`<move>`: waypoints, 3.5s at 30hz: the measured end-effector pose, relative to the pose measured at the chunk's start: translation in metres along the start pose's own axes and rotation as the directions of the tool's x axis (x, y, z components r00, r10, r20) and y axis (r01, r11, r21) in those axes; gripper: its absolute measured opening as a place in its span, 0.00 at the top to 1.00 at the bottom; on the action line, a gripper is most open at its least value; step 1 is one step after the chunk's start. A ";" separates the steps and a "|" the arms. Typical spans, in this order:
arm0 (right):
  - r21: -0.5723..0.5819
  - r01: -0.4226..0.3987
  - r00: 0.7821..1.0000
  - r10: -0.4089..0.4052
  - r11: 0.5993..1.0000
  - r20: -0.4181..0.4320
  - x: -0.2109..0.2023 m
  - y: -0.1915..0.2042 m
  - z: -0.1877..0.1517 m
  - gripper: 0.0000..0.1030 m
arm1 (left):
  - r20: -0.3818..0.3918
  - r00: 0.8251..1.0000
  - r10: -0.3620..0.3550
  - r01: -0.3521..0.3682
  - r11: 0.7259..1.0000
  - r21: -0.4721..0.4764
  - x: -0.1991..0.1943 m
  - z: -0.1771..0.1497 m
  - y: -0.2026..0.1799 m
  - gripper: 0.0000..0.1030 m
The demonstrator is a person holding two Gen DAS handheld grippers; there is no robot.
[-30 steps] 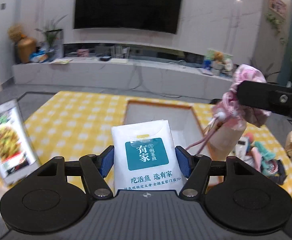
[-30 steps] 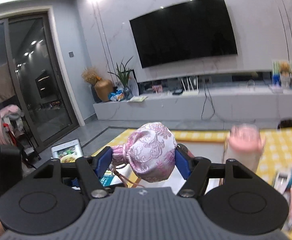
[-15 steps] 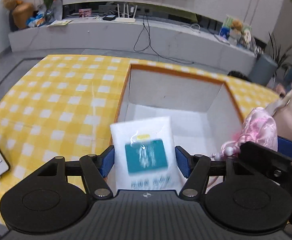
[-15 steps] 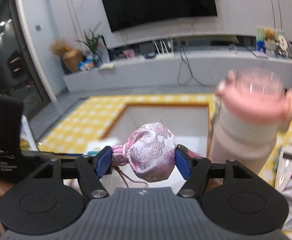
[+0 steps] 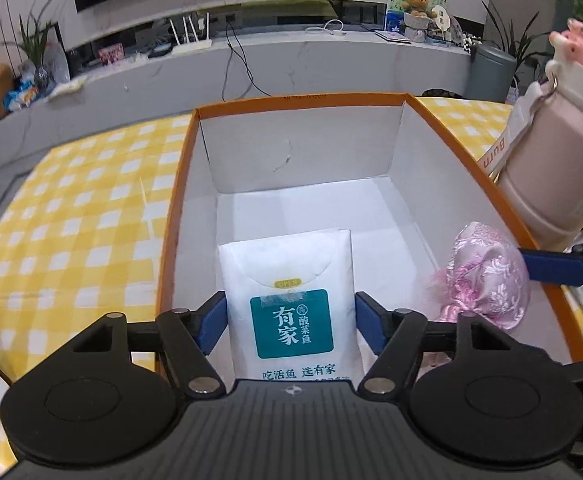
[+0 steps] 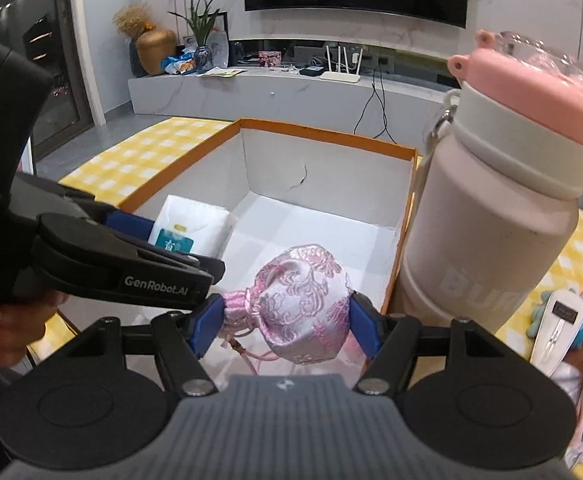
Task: Organize soft objects
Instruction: 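Open both tools to drop the paper bag and pouch into the box, then move both tools back toward the pile of soft items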
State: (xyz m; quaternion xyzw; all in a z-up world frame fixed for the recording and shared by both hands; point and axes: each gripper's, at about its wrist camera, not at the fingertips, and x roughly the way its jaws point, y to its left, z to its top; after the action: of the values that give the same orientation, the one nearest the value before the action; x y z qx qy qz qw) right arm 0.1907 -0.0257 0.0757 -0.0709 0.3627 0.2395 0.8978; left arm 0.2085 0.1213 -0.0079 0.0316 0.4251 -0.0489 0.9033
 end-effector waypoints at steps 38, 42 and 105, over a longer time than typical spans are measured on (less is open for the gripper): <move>-0.186 -0.030 0.995 0.013 0.982 -0.096 0.022 0.028 0.019 0.04 | 0.248 0.966 -0.077 0.118 0.981 -0.154 -0.029 0.007 0.040 0.00; -0.199 -0.027 0.997 0.012 0.980 -0.073 0.011 0.034 0.018 0.03 | 0.256 0.964 -0.068 0.109 0.983 -0.147 -0.030 0.006 0.039 0.00; 0.353 0.415 0.910 -0.384 0.839 -0.157 -0.040 -0.267 -0.165 0.17 | 0.089 0.959 -0.269 0.244 0.943 0.225 0.002 -0.067 -0.244 0.00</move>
State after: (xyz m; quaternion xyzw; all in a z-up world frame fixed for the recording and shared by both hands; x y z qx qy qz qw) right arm 0.1924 -0.3242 -0.0288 0.0202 0.4145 -0.0305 0.9093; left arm 0.1303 -0.1146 -0.0562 0.0690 0.3638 -0.2129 0.9042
